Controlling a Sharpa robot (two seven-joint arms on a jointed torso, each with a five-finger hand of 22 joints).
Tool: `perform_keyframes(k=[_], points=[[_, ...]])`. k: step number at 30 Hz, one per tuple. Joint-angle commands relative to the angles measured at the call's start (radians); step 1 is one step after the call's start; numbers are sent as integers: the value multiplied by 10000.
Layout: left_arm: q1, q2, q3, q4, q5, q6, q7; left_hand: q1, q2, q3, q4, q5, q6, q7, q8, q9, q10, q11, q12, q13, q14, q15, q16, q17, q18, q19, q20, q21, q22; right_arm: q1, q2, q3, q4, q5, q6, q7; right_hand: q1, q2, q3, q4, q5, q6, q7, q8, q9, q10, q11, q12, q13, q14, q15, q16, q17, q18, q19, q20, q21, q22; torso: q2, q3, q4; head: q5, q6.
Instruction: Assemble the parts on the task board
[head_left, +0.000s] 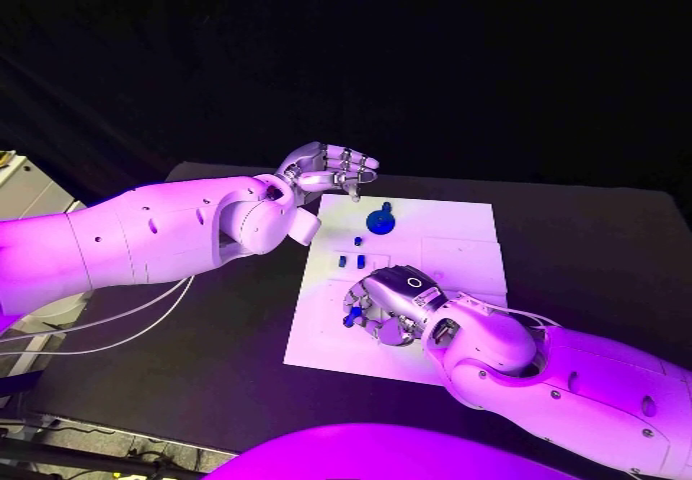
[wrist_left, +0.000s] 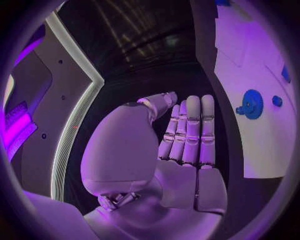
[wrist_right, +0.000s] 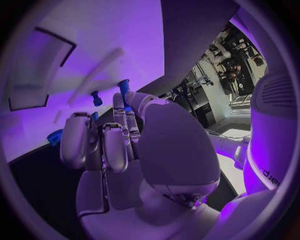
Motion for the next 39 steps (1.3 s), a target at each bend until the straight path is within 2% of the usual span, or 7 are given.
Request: perform_keyframes(k=[1,11,14,16,23,31,39], points=[[7,5,7,32,52,160,42,15,68,-49,11,39,-63,-2,-34,-8,-76,18,49,-9,-39,14,-69,-9,152,9,73,-18,-15,-42,55,-11,-77,-301,240,-113,4,86,69,-41,32,11,35,505,482,257,-247,-56,17,272,-51,5,-5,-32,137,-61,-34,1646,1,3,-3,10,-9],[8,-7,7,49,52,158,35,15,68,-49,11,39,-63,-2,-34,-8,-76,18,49,-9,-39,14,-69,-9,152,9,73,-18,-15,-124,225,-36,-202,-690,327,-152,-82,39,108,-111,23,-48,57,517,527,200,-224,-131,18,266,-34,-6,-31,-25,124,-52,-88,1639,1,2,1,4,-25],[8,-8,7,51,52,158,33,15,68,-49,11,39,-63,-2,-34,-8,-76,18,49,-9,-39,14,-69,-9,152,9,73,-18,-15,-133,252,-45,-211,-608,291,-12,-349,-229,23,-191,-3,-267,167,410,514,-69,-110,-342,-14,253,56,-23,-71,-5,76,5,-266,1605,-2,-3,0,6,-40],[8,-9,7,50,52,156,31,15,68,-49,11,39,-63,-2,-34,-8,-76,18,49,-9,-39,14,-69,-9,152,9,73,-18,-15,-136,257,-51,-218,-558,158,79,-748,-557,-166,-75,-19,-563,297,192,411,-375,29,-531,-61,245,173,-26,-91,12,31,87,-437,1568,-6,-4,-2,10,-46],[8,-12,7,44,52,164,9,15,68,-49,11,39,-63,-2,-34,-8,-76,18,49,-9,-39,14,-69,-9,152,9,73,-18,-15,-140,210,-62,-237,-491,-329,210,-991,-964,-514,-115,-31,-1098,330,-247,197,-1158,161,-541,-207,198,298,-58,-199,134,-180,219,-1194,1378,-14,-4,-11,-30,6],[8,-13,7,28,52,192,-12,15,68,-49,11,39,-63,-2,-34,-8,-76,18,49,-9,-39,14,-69,-9,152,9,73,-18,-15,-141,32,-64,-124,-415,-1179,324,-960,-970,-1008,-177,-22,-1310,314,-465,87,-1733,228,-422,-264,108,351,-136,-382,194,-280,288,-1586,1276,-9,11,-4,-50,56],[7,-13,7,4,52,206,-21,15,68,-49,11,39,-63,-2,-34,-8,-76,18,49,-9,-39,14,-69,-9,152,9,73,-18,-15,-83,-582,0,472,-56,-2110,628,-836,-835,-1729,-99,2,-1412,322,-637,-13,-2106,254,-103,-238,91,376,-136,-426,208,-274,321,-1689,1247,-26,2,-25,-153,175]])
